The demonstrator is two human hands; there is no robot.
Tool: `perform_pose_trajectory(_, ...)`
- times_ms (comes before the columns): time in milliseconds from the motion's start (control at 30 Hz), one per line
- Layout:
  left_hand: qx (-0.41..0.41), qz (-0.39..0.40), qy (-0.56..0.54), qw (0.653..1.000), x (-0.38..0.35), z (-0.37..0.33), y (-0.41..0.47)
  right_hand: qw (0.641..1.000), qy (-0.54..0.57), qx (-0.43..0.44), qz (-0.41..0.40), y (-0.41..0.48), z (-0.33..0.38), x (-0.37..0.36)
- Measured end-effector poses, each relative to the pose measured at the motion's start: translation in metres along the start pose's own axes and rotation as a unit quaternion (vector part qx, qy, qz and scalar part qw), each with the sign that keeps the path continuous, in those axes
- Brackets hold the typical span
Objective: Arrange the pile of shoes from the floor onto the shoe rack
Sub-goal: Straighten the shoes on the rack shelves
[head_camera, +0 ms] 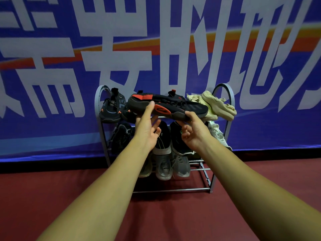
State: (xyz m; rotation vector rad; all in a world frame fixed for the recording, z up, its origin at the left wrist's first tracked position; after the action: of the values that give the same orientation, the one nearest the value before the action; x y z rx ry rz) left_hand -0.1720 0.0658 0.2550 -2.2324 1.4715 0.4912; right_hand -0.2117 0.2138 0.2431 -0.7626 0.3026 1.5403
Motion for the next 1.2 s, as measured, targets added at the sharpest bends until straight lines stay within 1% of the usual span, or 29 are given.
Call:
perform_pose_trajectory(133, 0.006, 0.011, 0.034, 0.999, -0.007, 0.007, -0.001, 1.000, -0.016, 0.000, 0.015, -0.001, -0.008, -0.001)
perform_pose_trajectory(300, 0.003, -0.009, 0.033, 0.999, -0.009, 0.009, 0.003, 0.996, -0.062, 0.005, 0.061, -0.003, -0.010, 0.002)
perform_pose_trajectory(367, -0.007, -0.018, 0.028, 0.999, -0.008, 0.007, 0.006, 0.995, -0.077, 0.010, 0.056, -0.004, -0.009, 0.005)
perform_pose_trajectory(500, -0.020, -0.030, 0.027, 0.999, -0.006, 0.005, 0.008, 0.999, -0.036, 0.028, 0.005, -0.003, 0.001, 0.015)
perform_pose_trajectory(633, -0.034, -0.042, 0.072, 0.996, -0.008, 0.008, 0.009, 0.999, -0.035, 0.037, 0.019, -0.005, 0.006, 0.016)
perform_pose_trajectory(767, -0.030, -0.013, 0.099, 0.995, -0.014, 0.012, 0.007, 0.997, -0.048, 0.044, 0.035, -0.006, 0.005, 0.015)
perform_pose_trajectory(900, -0.006, 0.043, 0.165, 0.985, -0.017, 0.016, 0.006, 0.991, -0.100, 0.055, 0.075, -0.006, -0.002, 0.017)
perform_pose_trajectory(1000, -0.007, 0.044, 0.168, 0.985, -0.017, 0.014, 0.008, 0.985, -0.129, 0.067, 0.098, -0.007, 0.001, 0.019)
perform_pose_trajectory(1133, -0.004, 0.046, 0.182, 0.982, -0.014, 0.007, 0.011, 0.973, -0.180, 0.119, 0.084, -0.006, 0.015, 0.025)
perform_pose_trajectory(1200, -0.006, 0.054, 0.198, 0.979, -0.011, 0.004, 0.011, 0.963, -0.215, 0.132, 0.092, -0.006, 0.018, 0.026)
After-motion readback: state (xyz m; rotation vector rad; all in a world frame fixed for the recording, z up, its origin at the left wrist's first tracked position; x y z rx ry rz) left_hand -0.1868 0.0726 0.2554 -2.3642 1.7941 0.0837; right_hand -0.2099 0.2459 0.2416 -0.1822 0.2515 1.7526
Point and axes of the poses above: each hand's wrist, its own y-axis towards the middle knuckle, its own x-axis out of the back of the hand, z = x × y, the point moved 3 cm from there along y, towards the middle knuckle, and after that the axes turned 6 degrees about y, right-handed, at the moved point
